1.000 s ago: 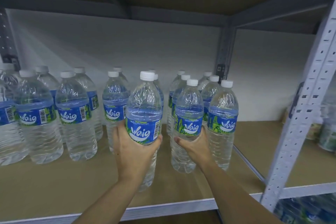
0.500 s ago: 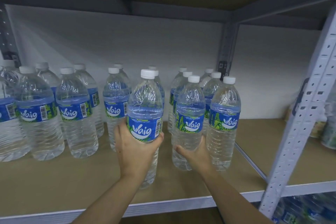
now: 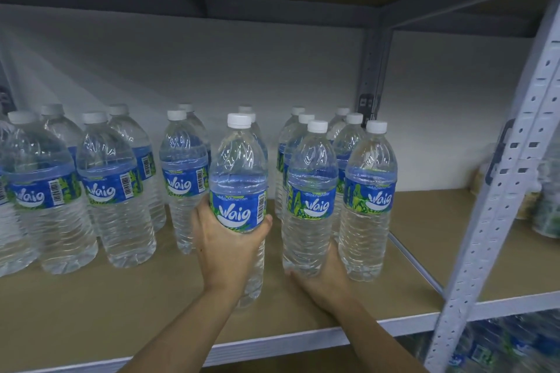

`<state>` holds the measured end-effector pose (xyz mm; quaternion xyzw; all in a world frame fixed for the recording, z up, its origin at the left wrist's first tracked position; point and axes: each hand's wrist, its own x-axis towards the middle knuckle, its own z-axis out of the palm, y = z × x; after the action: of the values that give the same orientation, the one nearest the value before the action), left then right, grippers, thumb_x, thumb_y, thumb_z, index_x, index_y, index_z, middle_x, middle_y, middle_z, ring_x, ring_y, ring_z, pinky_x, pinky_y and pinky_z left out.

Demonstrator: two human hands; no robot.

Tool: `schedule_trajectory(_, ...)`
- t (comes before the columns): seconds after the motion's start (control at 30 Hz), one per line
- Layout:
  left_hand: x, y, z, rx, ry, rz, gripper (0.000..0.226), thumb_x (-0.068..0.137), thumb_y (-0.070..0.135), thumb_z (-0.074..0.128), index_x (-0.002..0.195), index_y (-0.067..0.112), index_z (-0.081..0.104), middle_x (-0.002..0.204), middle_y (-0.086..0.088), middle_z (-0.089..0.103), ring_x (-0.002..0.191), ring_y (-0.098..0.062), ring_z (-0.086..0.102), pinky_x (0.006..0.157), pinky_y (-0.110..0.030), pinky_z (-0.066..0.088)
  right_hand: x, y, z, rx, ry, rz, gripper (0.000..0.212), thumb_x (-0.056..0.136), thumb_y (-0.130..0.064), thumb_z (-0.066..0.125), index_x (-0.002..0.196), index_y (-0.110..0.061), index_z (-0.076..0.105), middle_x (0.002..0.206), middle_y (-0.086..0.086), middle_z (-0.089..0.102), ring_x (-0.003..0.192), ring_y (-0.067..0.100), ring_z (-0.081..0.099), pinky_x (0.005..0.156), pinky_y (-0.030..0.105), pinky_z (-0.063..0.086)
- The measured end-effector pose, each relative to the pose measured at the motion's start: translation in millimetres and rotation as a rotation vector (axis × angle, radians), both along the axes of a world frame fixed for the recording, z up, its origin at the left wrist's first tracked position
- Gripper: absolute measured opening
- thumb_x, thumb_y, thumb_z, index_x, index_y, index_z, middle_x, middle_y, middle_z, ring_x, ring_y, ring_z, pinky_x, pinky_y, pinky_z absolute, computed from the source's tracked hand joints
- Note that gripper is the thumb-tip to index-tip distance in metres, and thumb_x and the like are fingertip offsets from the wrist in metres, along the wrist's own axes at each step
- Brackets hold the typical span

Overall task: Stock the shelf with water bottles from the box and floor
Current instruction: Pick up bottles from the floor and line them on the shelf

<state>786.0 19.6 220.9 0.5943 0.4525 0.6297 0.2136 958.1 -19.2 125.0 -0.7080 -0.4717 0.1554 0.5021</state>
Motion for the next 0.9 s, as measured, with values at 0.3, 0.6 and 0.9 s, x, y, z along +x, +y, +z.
schedule_trajectory(0.3,19,28,-7,-0.002,-0.016,-0.017,0.084,0.05,0.037,0.091,0.118,0.018,0.047,0.106,0.001,0.047,0.097,-0.017,0.055,0.085,-0.042,0.053,3,2,-3,0.05,0.002,0.004,0.099,0.062,-0.048,0.087,0.142,-0.025,0.034,0.135,-0.009,0.051,0.124,0.009,0.05,0.107,0.032,0.042)
schedule_trajectory(0.6,21,32,-18,-0.012,0.001,-0.044,0.091,0.055,0.033,0.091,0.129,0.022,0.04,0.11,0.008,0.044,0.09,0.004,0.041,0.08,-0.024,0.04,2,-1,0,0.055,0.028,0.031,0.089,0.065,-0.038,0.09,0.133,-0.03,0.034,0.127,-0.014,0.052,0.116,0.002,0.05,0.095,0.018,0.036)
schedule_trajectory(0.9,28,35,-21,-0.049,-0.03,-0.066,0.081,0.053,0.042,0.085,0.115,0.041,0.035,0.101,0.011,0.061,0.089,-0.011,0.063,0.075,-0.027,0.047,3,1,-2,0.024,0.016,0.004,0.098,0.059,-0.048,0.09,0.139,-0.027,0.038,0.135,-0.007,0.054,0.126,0.013,0.052,0.107,0.034,0.043)
